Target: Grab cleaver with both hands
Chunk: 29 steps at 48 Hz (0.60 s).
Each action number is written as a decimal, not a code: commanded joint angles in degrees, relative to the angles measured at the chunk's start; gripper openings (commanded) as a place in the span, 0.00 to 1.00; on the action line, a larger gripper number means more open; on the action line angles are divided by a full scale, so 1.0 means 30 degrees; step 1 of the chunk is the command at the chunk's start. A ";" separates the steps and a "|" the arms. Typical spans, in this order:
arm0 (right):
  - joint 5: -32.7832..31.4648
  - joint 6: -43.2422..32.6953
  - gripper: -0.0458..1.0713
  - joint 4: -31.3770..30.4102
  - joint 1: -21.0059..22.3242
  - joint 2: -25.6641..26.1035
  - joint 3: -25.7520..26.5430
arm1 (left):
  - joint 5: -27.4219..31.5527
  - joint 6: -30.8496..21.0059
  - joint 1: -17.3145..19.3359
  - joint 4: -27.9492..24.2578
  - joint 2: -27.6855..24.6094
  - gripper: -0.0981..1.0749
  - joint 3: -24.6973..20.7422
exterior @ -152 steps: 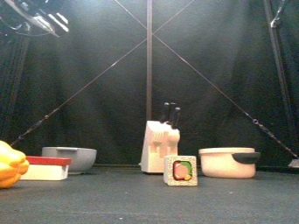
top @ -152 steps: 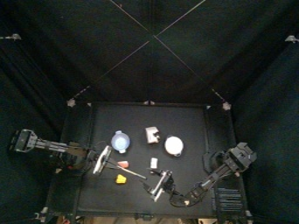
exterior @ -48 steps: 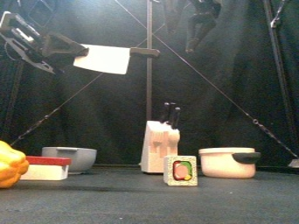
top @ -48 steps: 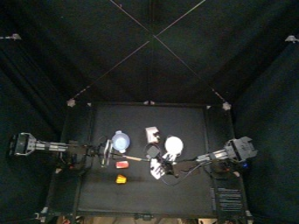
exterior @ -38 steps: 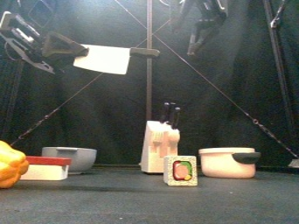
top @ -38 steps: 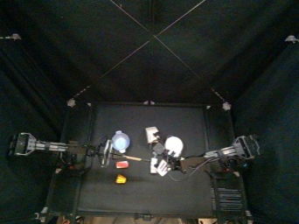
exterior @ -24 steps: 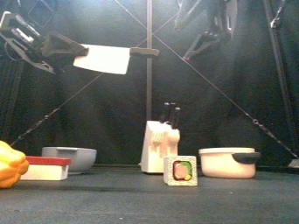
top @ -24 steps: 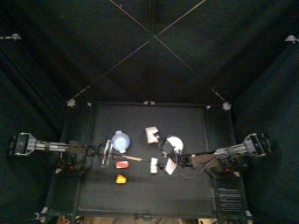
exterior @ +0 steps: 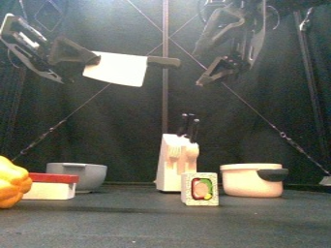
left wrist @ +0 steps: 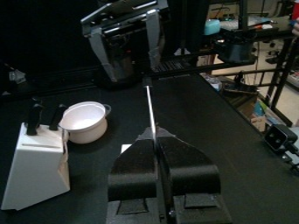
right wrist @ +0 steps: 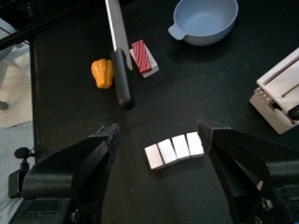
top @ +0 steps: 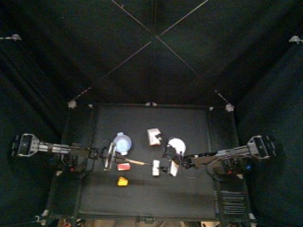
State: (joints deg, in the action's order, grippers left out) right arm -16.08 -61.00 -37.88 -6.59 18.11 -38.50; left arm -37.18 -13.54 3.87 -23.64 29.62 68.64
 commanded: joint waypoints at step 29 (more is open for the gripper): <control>0.0615 0.0029 0.94 -0.2666 0.0234 -0.2812 0.0820 | -0.0469 0.0029 -0.0029 0.2402 -0.3779 0.28 -0.1934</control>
State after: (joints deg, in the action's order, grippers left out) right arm -14.50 -61.08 -45.44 -6.06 9.58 -37.53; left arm -37.53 -13.62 3.87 -16.70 18.90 64.69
